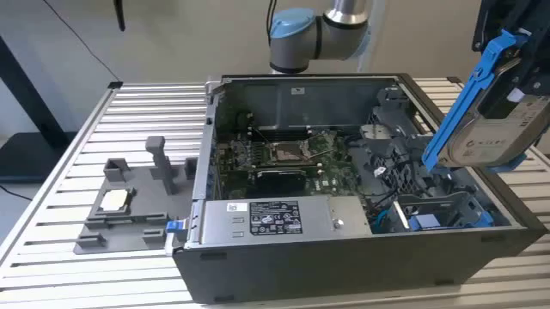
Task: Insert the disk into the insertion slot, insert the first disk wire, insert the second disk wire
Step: 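Insert the disk into the insertion slot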
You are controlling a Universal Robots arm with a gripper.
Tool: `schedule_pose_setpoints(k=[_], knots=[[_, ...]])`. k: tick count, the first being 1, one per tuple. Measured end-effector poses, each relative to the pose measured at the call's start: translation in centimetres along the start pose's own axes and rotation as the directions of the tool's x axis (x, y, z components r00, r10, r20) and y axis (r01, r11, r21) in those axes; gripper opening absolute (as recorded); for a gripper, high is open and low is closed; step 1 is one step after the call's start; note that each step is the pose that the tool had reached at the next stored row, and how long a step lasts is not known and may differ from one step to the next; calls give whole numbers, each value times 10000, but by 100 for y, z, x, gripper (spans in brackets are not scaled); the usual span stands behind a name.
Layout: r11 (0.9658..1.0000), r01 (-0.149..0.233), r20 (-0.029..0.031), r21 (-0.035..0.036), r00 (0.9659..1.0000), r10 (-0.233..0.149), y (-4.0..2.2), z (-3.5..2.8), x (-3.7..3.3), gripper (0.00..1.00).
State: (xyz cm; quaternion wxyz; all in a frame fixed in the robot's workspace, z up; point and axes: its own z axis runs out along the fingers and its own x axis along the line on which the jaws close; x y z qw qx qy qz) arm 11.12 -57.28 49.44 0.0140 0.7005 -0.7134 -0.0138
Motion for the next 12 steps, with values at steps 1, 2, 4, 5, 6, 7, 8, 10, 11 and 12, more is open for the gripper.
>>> schedule_pose_setpoints(k=[1,2,4,5,6,7,8,10,11,12], knots=[[10000,0,1,0,10000,0,0,0,0,33],[10000,0,3,0,10000,0,0,0,0,33],[10000,1,6,0,10000,-1,0,0,0,33],[10000,1,9,0,10000,-1,0,0,0,33],[10000,1,10,-1,10000,-1,0,0,0,33],[10000,0,10,-1,10000,0,0,0,0,33],[10000,1,11,0,10000,-1,0,0,0,33],[10000,1,13,0,10000,-1,0,0,0,33],[10000,1,12,0,10000,-1,0,0,0,33],[10000,1,5,-1,10000,-1,0,4,0,33]])
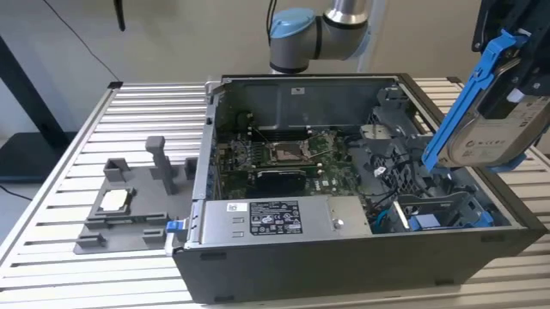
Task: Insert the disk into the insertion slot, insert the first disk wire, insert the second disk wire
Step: 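Insert the disk into the insertion slot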
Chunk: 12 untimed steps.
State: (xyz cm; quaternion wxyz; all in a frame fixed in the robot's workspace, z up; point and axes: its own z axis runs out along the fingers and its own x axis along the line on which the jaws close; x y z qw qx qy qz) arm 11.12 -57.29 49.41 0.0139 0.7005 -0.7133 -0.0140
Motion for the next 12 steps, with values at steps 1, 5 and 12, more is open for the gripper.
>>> schedule_pose_setpoints(k=[1,5,12], knots=[[10000,0,-11,0,10000,0,0,7,0,33],[10000,-1,-48,3,10000,1,-2,45,0,33],[10000,-4,-101,5,9999,4,-5,131,0,33]])
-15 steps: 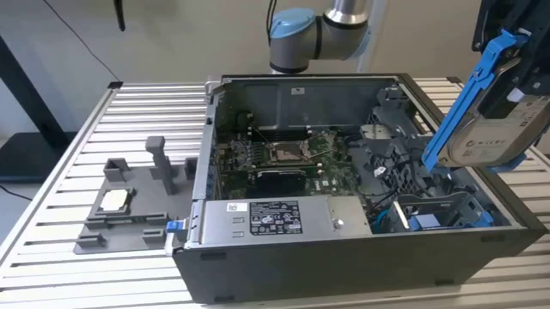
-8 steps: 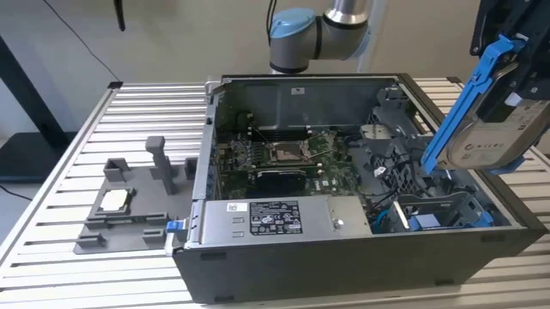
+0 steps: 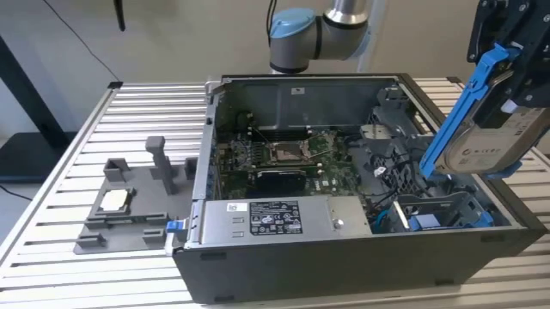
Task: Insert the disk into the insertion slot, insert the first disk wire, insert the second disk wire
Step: 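Insert the disk into the insertion slot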
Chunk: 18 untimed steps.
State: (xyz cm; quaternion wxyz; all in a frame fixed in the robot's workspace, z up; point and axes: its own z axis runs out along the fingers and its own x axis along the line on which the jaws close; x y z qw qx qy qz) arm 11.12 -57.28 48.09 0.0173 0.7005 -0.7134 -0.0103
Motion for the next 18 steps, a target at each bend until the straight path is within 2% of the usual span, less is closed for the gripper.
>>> schedule_pose_setpoints(k=[18], knots=[[10000,-1,-40,0,10000,1,-10,264,-3,33]])
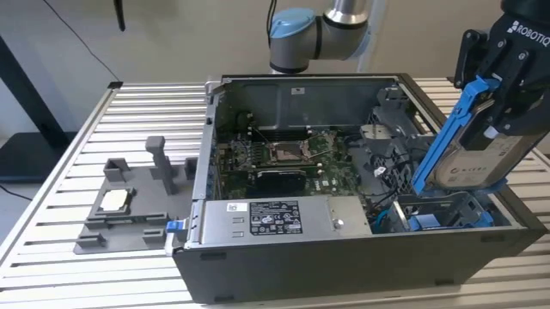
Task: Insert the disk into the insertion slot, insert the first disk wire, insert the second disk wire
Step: 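Insert the disk into the insertion slot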
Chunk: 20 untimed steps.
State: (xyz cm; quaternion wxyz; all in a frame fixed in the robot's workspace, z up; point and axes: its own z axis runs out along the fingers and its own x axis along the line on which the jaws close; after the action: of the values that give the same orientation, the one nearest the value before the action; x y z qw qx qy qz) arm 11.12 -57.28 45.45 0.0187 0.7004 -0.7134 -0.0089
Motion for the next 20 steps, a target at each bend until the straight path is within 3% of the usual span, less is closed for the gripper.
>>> schedule_pose_setpoints(k=[20], knots=[[10000,-1,0,-1,10000,1,-10,269,-4,33]])
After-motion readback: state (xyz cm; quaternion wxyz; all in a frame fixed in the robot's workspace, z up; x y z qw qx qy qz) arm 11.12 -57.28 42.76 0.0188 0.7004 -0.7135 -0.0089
